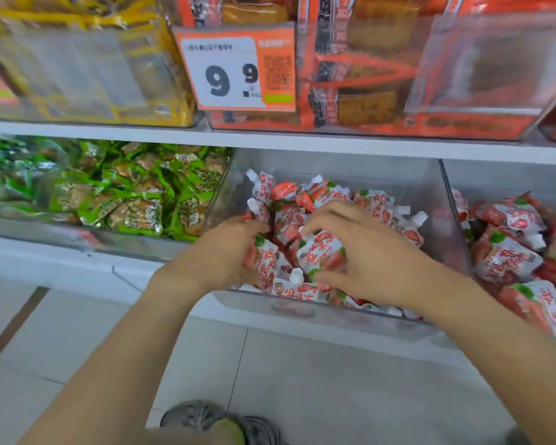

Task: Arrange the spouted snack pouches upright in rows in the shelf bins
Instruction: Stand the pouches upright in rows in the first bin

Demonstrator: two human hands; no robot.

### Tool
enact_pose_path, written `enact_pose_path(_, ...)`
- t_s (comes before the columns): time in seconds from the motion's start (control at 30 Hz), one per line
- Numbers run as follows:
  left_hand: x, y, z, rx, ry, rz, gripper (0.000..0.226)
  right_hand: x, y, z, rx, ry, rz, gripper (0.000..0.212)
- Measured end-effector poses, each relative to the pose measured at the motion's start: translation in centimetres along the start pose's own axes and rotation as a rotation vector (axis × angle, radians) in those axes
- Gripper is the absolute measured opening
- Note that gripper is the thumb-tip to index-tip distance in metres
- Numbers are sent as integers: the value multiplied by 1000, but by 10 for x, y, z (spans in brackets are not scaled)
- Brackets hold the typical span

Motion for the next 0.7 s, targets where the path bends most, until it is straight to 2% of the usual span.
enact_pose_path(0.1, -3, -4, -9, 24, 28, 19, 91, -28, -5, -11, 81, 14, -98, 40)
enact_pose_path(0.2, -3, -3, -10, 30, -15, 71, 72, -46, -9, -6, 78, 29, -159, 42)
enact_pose_path(0.27, 6, 4, -9, 52, -21, 194, 60, -54, -12, -6, 86, 31, -176, 40)
enact_pose_path(0.43, 44, 46, -19, 91, 217, 550, 44, -53, -16, -4, 36, 21, -172, 20)
enact_pose_path(0.6, 58, 84, -37, 158, 547, 696, 44, 0, -12, 8, -57, -79, -2, 14)
enact_pose_path(0.7, 60, 91, -50, 201, 624, 709, 37, 11, -13, 18, -105, 2, -42, 18)
Point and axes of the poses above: each hand's wrist, its own y-axis away from the middle knuckle, its own x-axis out of the back of the hand, z = x × y, the point moved 10 cm from there along -y, towards the middle knuckle, and after that the axes turned 2 degrees about -y, right-handed, at the moved point
